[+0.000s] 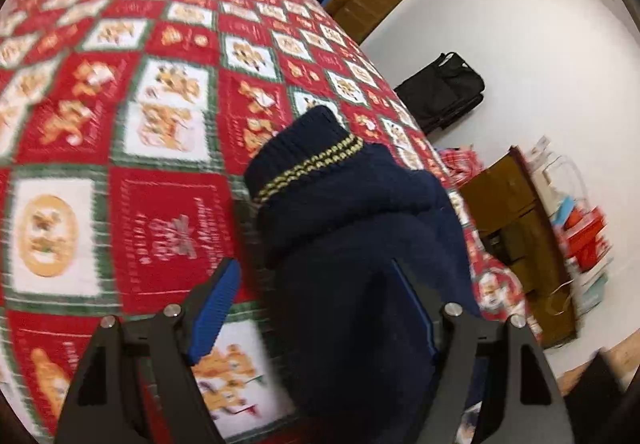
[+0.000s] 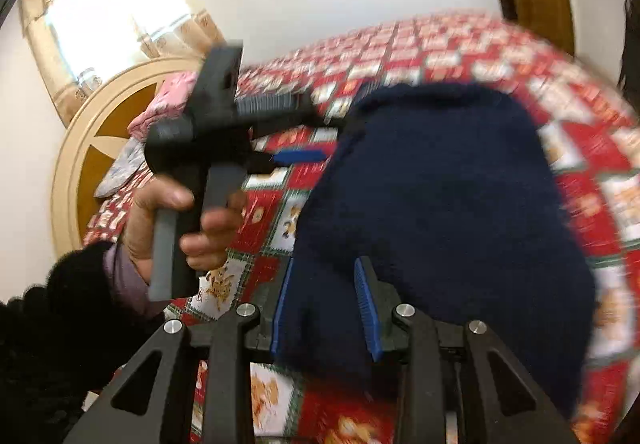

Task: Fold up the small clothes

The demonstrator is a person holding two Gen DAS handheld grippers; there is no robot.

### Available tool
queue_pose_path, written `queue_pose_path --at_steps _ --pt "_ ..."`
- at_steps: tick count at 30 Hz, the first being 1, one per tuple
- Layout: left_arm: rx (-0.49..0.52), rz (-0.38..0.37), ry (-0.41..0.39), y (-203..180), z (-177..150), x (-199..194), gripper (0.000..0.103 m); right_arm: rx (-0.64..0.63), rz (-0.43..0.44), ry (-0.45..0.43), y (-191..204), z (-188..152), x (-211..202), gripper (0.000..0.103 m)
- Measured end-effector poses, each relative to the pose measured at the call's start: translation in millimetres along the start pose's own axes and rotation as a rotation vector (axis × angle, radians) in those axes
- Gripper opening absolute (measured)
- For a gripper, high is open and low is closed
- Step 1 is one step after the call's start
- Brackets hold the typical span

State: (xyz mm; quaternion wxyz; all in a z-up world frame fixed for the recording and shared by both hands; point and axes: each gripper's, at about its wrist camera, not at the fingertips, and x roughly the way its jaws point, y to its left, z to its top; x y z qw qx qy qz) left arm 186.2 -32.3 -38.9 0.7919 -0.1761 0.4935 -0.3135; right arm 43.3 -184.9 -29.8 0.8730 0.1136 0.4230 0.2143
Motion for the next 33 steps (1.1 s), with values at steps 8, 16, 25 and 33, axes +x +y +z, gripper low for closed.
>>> queue_pose_path --at_steps 8,16,25,33 --pt "-0.056 -0.038 0.031 0.9 45.1 33.4 0.044 0.223 0.198 0.082 -71.3 -27.5 27.4 0.0" --pt "0.077 0.036 0.071 -21.6 91.7 55.1 0.031 0.201 0.225 0.072 -71.6 -34.1 31.5 0.0" --pt "0.2 0.069 0.099 -6.7 80.3 10.8 0.059 0.212 0.219 0.093 -76.7 -32.8 17.9 0.0" --pt "0.073 -0.018 0.123 20.9 43.9 8.0 0.066 0.014 0.17 0.079 -11.6 -15.2 5.7 0.004"
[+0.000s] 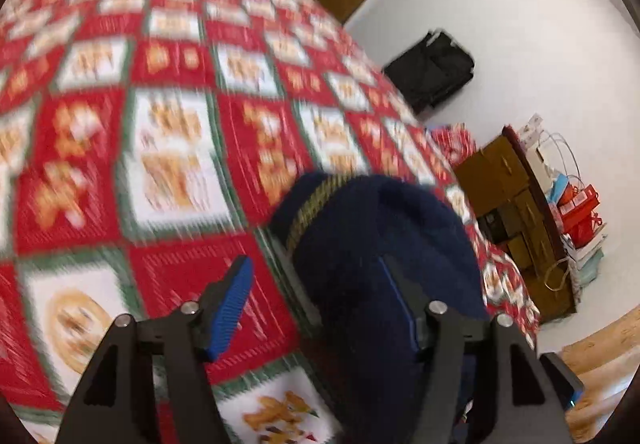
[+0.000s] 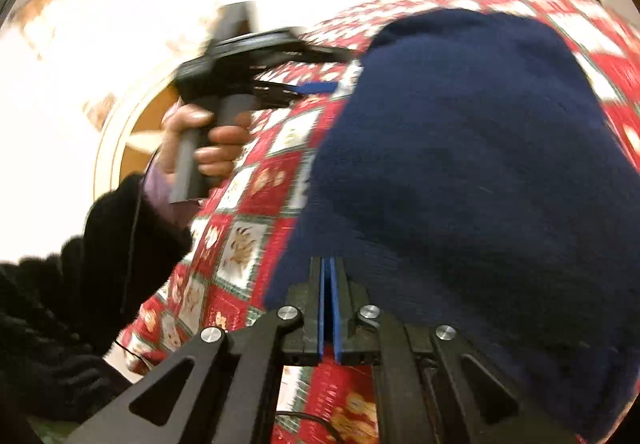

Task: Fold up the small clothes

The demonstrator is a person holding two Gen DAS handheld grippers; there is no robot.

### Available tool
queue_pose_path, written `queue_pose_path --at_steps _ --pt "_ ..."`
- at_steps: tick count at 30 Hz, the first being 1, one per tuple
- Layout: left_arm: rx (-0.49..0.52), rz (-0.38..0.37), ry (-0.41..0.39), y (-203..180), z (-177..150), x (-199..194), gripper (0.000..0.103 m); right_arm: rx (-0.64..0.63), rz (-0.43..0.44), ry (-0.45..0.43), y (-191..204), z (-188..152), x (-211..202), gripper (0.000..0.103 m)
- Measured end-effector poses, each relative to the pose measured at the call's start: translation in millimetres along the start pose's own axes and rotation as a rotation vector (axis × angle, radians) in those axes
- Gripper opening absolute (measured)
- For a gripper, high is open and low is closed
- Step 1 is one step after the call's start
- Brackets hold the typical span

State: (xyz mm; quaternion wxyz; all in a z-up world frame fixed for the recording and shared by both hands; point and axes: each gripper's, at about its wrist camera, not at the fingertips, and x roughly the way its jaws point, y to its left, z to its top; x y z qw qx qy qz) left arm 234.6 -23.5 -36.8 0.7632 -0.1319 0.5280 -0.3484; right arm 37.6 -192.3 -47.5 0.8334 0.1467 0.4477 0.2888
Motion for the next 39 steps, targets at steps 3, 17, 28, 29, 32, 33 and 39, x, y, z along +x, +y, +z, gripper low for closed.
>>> queue_pose_path --at_steps 3,17,28,29,32,33,39 --pt "-0.075 -0.094 0.05 1.6 -14.2 23.3 0.066 -0.07 -0.017 0.024 17.6 6.1 17.2 0.004" --pt "-0.126 -0.259 -0.029 -41.6 13.8 44.7 0.065 0.048 0.066 0.139 -44.9 -7.0 12.7 0.0" --pt "0.155 -0.026 0.015 -75.6 71.6 28.6 0.039 0.06 0.098 0.1 -57.7 -8.1 -1.8 0.0" --pt "0.177 0.044 0.036 -70.2 68.1 31.1 0.041 0.055 0.094 0.094 -57.3 -12.7 -6.2 0.0" --pt "0.133 0.199 0.157 -47.1 54.7 45.3 0.043 0.038 0.069 0.077 -48.7 -14.8 -5.0 0.0" --pt "0.108 0.207 0.15 -41.1 50.0 41.9 0.044 0.024 0.053 0.069 -44.3 -14.2 -6.4 0.001" --pt "0.128 0.151 0.021 -38.6 28.5 -14.9 0.068 0.067 0.115 -0.156 -31.9 -8.0 -63.2 0.003"
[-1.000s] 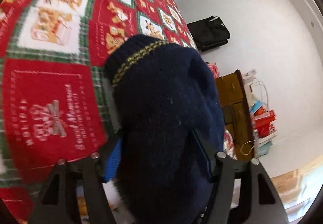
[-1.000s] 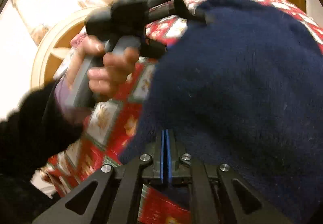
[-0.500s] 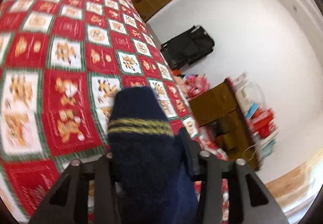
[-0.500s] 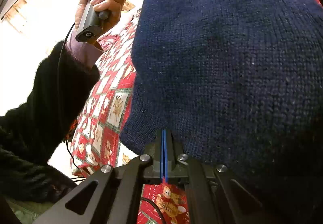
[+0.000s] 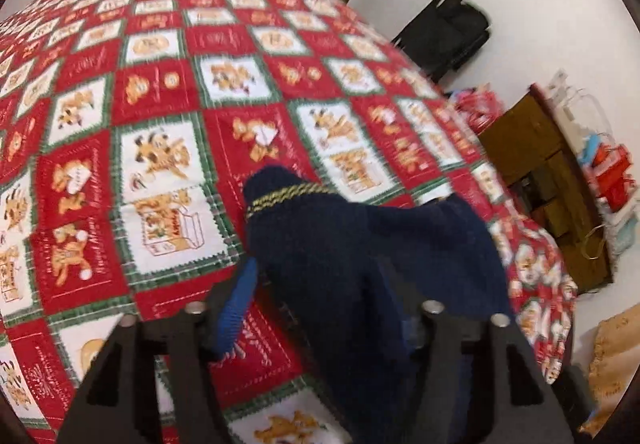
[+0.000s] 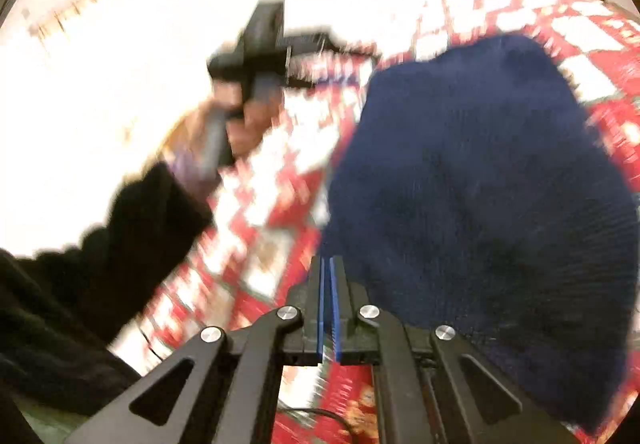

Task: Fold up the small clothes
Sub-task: 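Lay the folded sweater bundle on the quilt and open the right gripper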

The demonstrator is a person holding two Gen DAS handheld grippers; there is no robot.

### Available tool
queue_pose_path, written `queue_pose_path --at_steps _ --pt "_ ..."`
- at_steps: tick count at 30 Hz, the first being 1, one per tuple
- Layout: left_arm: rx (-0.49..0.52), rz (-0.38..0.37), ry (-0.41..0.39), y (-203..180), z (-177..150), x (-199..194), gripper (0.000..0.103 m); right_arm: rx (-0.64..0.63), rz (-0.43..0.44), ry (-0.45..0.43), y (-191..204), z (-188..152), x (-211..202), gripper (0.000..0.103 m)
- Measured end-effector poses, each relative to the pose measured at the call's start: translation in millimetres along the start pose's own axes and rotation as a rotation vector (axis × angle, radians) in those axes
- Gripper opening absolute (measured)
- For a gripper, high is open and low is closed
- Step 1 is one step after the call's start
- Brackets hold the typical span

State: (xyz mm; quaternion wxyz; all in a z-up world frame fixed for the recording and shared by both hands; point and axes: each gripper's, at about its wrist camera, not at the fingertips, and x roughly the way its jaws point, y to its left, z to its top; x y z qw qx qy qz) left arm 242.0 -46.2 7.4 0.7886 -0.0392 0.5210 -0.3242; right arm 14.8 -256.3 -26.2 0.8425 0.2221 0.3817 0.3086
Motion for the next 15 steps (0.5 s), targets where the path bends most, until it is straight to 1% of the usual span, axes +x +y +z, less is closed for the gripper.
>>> queue_pose_path --at_steps 1,2,4,5,7,8,10,12,13,14,15 --pt "-0.015 -0.005 -0.019 3.3 0.3 -5.8 0.068 0.005 -0.019 -0.044 0.2 2.2 -12.6 0.003" --pt "-0.03 -0.006 -0.044 4.5 -4.1 -13.3 0.068 0.004 -0.074 -0.096 -0.9 5.1 -29.5 0.003" --pt "-0.043 -0.003 -0.091 -3.0 -15.7 -24.3 0.068 -0.005 -0.258 -0.165 -5.8 11.2 -56.6 0.003" --pt "-0.026 -0.002 -0.095 -12.3 -27.4 -25.9 0.068 -0.002 -0.315 -0.177 -10.2 14.6 -65.1 0.003" --pt "0.026 -0.003 -0.103 -36.1 -46.4 -21.3 0.068 0.024 -0.375 -0.181 -19.1 22.3 -71.8 0.003" --pt "0.047 0.001 -0.108 -46.4 -55.9 -18.9 0.068 0.026 -0.384 -0.184 -22.9 27.3 -73.0 0.003" --pt "0.088 0.016 -0.117 -71.2 -78.2 -12.9 0.068 -0.006 -0.422 -0.177 -28.4 42.2 -68.7 0.003" --pt "0.094 0.052 -0.133 -85.5 -94.0 -7.3 0.068 -0.087 -0.48 -0.149 -25.2 52.0 -48.5 0.003" --pt "0.085 0.072 -0.134 -90.2 -101.0 -1.6 0.068 -0.122 -0.52 -0.124 -27.7 54.5 -35.3 0.003" --pt "0.074 0.082 -0.131 -91.0 -106.8 1.5 0.068 -0.13 -0.573 -0.081 -35.2 56.6 -20.4 0.003" --pt "0.073 0.123 -0.13 -94.0 -112.5 8.7 0.068 -0.111 -0.623 -0.033 -44.1 54.1 -4.8 0.003"
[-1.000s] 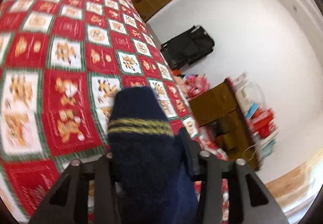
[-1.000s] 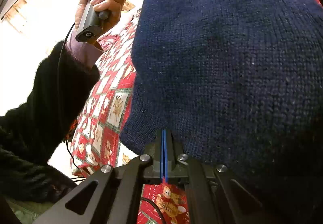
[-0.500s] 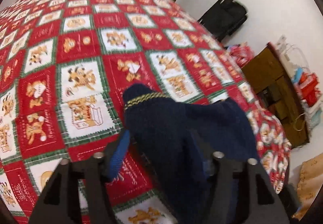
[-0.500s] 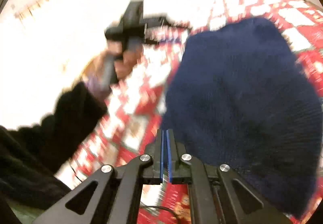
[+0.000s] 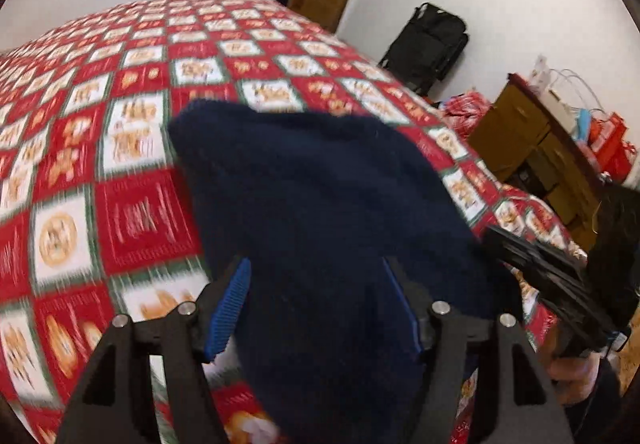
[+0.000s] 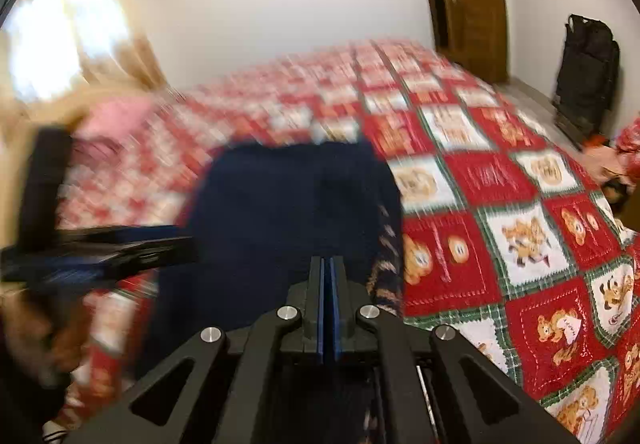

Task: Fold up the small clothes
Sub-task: 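Lay the folded sweater bundle on the quilt and open the right gripper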

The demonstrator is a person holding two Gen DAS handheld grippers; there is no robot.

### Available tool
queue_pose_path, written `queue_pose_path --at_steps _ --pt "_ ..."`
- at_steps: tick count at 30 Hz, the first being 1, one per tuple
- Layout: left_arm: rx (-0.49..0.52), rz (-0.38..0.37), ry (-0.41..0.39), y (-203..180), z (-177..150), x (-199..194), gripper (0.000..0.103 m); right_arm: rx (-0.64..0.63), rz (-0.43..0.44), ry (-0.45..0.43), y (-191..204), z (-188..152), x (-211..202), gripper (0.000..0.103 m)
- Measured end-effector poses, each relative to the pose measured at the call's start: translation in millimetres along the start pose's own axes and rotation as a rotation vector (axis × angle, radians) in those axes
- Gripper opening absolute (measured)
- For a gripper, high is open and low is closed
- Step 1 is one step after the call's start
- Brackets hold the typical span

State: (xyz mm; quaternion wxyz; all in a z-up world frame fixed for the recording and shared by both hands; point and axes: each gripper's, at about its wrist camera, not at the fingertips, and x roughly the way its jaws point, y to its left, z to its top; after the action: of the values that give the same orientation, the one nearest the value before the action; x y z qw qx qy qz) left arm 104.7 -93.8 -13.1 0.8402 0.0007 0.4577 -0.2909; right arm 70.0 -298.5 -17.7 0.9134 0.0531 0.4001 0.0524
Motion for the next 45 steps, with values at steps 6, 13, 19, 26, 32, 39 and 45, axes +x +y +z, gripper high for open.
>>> queue_pose_path --at_steps 6,13,19,26,32,39,45 --pt "0.115 0.205 -0.017 -18.8 -12.2 10.9 0.079 0.126 -0.034 0.027 -24.5 6.6 32.6 0.0" --pt "-0.048 0.196 0.03 -1.7 -21.0 13.0 0.091 0.287 0.122 -0.035 -39.7 -6.6 -4.6 0.003" --pt "-0.008 0.254 -0.013 -10.7 -32.2 -3.0 0.091 0.383 0.178 -0.185 -37.0 -35.8 -68.6 0.003" --pt "-0.037 0.254 -0.058 -20.0 -43.0 -22.1 0.091 0.702 0.333 -0.05 -24.8 -56.3 -69.5 0.003" --pt "-0.159 0.216 -0.112 -28.8 -53.4 -40.3 0.091 0.837 0.472 -0.114 12.8 -51.8 -76.3 0.004" --pt "-0.254 0.303 -0.13 -46.9 -68.5 -50.2 0.091 0.985 0.557 -0.17 31.0 -52.0 -94.7 0.004" --pt "-0.213 0.268 -0.128 -56.6 -76.4 -55.0 0.091 0.804 0.416 -0.162 39.6 -37.6 -118.3 0.004"
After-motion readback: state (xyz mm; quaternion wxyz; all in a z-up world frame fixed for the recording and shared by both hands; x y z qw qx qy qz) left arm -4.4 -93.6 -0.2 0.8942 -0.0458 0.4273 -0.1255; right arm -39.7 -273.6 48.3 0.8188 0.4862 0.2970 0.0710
